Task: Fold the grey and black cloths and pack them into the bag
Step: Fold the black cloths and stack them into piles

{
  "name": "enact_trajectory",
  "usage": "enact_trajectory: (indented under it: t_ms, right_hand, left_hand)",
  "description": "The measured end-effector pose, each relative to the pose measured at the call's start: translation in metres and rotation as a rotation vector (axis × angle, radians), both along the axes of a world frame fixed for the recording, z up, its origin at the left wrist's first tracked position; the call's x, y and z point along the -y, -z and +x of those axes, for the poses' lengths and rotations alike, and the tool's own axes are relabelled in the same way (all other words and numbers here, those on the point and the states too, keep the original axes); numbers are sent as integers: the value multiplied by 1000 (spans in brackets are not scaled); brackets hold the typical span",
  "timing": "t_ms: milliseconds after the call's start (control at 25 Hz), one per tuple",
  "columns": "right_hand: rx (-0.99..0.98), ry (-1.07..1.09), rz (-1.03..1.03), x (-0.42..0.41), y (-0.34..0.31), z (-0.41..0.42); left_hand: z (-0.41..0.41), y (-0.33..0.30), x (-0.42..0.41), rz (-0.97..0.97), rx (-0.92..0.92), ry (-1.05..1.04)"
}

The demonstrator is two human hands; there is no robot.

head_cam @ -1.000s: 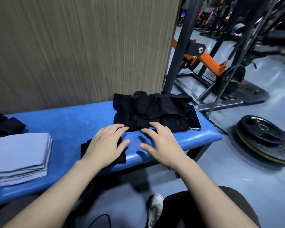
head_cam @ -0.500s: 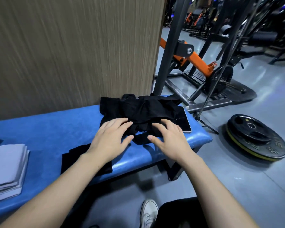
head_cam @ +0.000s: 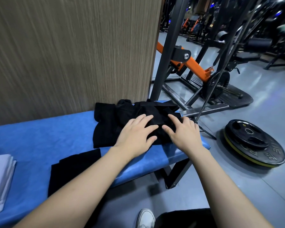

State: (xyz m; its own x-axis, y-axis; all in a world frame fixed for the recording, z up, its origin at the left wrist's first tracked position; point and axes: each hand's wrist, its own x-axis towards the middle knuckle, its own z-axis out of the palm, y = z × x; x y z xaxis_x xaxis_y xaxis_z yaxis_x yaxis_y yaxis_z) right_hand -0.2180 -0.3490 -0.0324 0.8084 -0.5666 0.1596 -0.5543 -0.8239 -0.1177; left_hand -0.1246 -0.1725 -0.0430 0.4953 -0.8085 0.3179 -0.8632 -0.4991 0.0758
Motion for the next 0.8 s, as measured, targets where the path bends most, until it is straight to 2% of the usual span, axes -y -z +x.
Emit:
enact_trajectory:
  t_ms: [160,280,360,440,520,640,800]
  right_hand:
    - [-110,-2,22,12,0,11]
    - [-108,-34,50,14,1,14]
    - [-52,-65,-2,14,0,13]
    - [-6,-130,-147,15,-2,10]
    - [85,-199,-332,21,-3,8]
    - [329,-266,-517,30,-10,3]
    - [538,-217,-571,26,-39,-8]
  left_hand:
    - [5,1,13,96,-23,-10]
    - [6,4,20,203,-31,-34]
    - [6,6,23,241,-33,-51]
    - [7,8,24,236,-43,-67]
    - [7,7,23,195,-43,-72]
    - [5,0,25,65,4,-55]
    - [5,-28,24,-146,116,5]
